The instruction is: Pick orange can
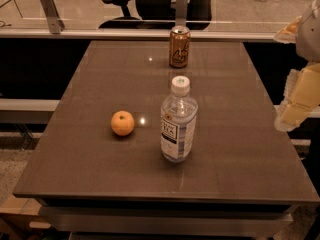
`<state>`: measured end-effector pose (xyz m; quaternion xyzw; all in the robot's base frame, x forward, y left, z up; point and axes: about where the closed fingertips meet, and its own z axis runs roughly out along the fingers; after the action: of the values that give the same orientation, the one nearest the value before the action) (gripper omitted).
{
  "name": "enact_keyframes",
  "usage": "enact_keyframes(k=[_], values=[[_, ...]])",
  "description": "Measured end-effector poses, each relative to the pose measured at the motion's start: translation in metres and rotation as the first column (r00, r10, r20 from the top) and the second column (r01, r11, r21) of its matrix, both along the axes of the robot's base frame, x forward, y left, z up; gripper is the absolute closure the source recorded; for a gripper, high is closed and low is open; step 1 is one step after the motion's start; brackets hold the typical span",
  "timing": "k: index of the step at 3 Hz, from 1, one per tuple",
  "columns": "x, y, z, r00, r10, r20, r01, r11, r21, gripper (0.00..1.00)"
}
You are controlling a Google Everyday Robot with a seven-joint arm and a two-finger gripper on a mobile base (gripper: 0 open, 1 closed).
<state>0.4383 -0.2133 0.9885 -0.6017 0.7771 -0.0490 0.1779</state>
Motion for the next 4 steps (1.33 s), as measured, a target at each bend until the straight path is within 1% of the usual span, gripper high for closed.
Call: enact_keyframes(k=[1, 2, 3, 4], values=[[0.003, 0.001, 0.004, 0.9999, 0.003, 0.016, -0.003, 1.0, 0.013, 0.0], [0.015, 0.002, 0.013, 0.9982, 0.003, 0.059, -0.008, 0.997, 0.074, 0.0], [0.037, -0.004, 0.02, 0.9927, -0.026, 0.118, 0.001, 0.978, 0.207, 0.0], [0.068, -0.009, 0.017, 0.986, -0.08, 0.146, 0.018, 0.923, 0.385, 0.0]])
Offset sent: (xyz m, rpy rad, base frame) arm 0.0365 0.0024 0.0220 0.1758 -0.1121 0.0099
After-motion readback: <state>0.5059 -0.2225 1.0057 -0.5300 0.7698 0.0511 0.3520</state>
